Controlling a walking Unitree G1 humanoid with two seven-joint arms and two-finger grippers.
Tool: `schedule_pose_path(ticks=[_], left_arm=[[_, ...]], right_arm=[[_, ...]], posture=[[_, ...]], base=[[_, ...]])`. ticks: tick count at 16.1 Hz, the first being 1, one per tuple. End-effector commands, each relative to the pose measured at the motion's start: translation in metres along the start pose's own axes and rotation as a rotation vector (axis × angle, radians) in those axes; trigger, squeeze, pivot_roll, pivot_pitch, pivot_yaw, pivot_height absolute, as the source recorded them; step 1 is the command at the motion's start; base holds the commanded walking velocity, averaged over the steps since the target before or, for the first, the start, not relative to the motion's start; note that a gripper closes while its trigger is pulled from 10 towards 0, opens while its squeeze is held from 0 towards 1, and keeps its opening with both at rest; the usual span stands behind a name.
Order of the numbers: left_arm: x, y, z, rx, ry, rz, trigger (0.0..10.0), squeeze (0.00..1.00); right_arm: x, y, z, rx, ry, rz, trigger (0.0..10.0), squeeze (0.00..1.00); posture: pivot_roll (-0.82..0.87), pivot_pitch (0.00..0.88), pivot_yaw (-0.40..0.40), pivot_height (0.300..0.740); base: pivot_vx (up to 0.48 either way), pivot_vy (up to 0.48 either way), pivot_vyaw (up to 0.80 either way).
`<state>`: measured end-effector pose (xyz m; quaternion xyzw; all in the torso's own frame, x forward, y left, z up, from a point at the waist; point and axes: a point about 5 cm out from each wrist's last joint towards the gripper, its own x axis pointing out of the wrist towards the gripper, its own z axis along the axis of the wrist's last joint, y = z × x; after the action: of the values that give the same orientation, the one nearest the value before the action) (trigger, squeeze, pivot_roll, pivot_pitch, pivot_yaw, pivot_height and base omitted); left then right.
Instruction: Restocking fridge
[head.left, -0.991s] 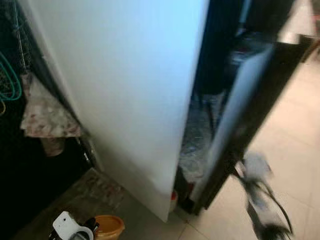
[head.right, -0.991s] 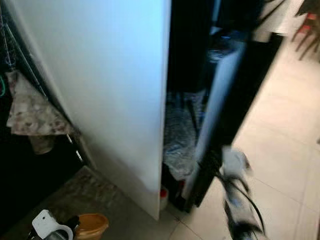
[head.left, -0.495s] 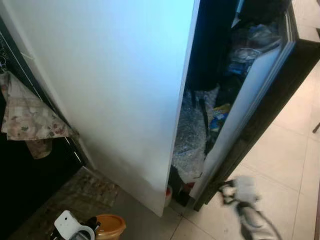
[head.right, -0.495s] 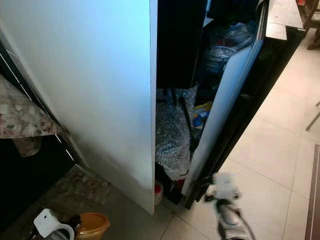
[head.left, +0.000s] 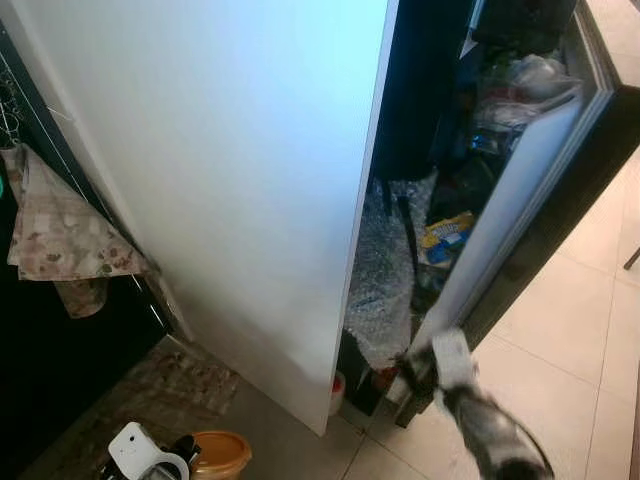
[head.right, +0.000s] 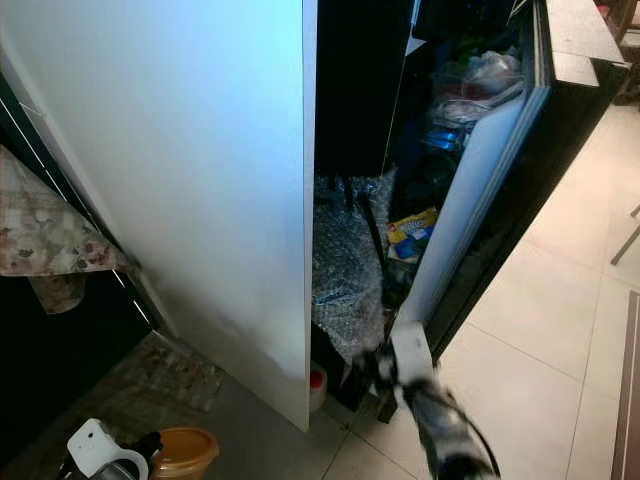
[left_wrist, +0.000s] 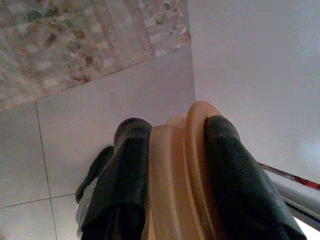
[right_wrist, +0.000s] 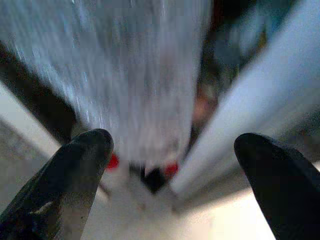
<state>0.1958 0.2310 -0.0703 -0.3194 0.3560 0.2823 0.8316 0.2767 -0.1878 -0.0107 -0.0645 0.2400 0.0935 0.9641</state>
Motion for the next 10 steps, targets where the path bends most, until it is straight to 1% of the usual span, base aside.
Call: schedule_pose_path(ticks=[1, 2, 4, 5, 8, 10], left_arm=[[-0.001, 0.004, -0.004, 0.025, 0.009, 0.014, 10.0, 0.0], [-0.001, 0.004, -0.005, 0.026, 0.01, 0.013, 10.0, 0.0], [-0.001, 0.003, -0.006, 0.027, 0.012, 0.013, 10.0, 0.0], [-0.001, 0.004, -0.006, 0.028, 0.013, 0.014, 10.0, 0.0], [-0.001, 0.004, -0.006, 0.028, 0.014, 0.016, 10.0, 0.0], [-0.001, 0.005, -0.006, 0.028, 0.014, 0.017, 10.0, 0.0]], right_arm=[[0.001, -0.001, 0.008, -0.005, -0.042, 0.019, 10.0, 0.0], [0.003, -0.001, 0.013, -0.019, -0.06, 0.022, 10.0, 0.0], [0.004, -0.007, 0.021, -0.057, -0.088, -0.035, 10.0, 0.0], [0.004, -0.014, 0.025, -0.049, -0.1, -0.094, 10.0, 0.0], [0.004, -0.023, 0.028, -0.023, -0.099, -0.176, 10.0, 0.0], [0.002, -0.035, 0.031, 0.031, -0.104, -0.275, 10.0, 0.0]], posture=[[-0.05, 0.011, -0.001, 0.74], [-0.05, 0.009, -0.001, 0.74], [-0.04, 0.009, -0.001, 0.74], [-0.04, 0.009, -0.001, 0.74], [-0.04, 0.006, -0.002, 0.74], [-0.04, 0.008, -0.002, 0.74]], base=[[0.0, 0.0, 0.0], [0.0, 0.0, 0.0], [0.0, 0.0, 0.0], [0.0, 0.0, 0.0], [0.0, 0.0, 0.0], [0.0, 0.0, 0.0]])
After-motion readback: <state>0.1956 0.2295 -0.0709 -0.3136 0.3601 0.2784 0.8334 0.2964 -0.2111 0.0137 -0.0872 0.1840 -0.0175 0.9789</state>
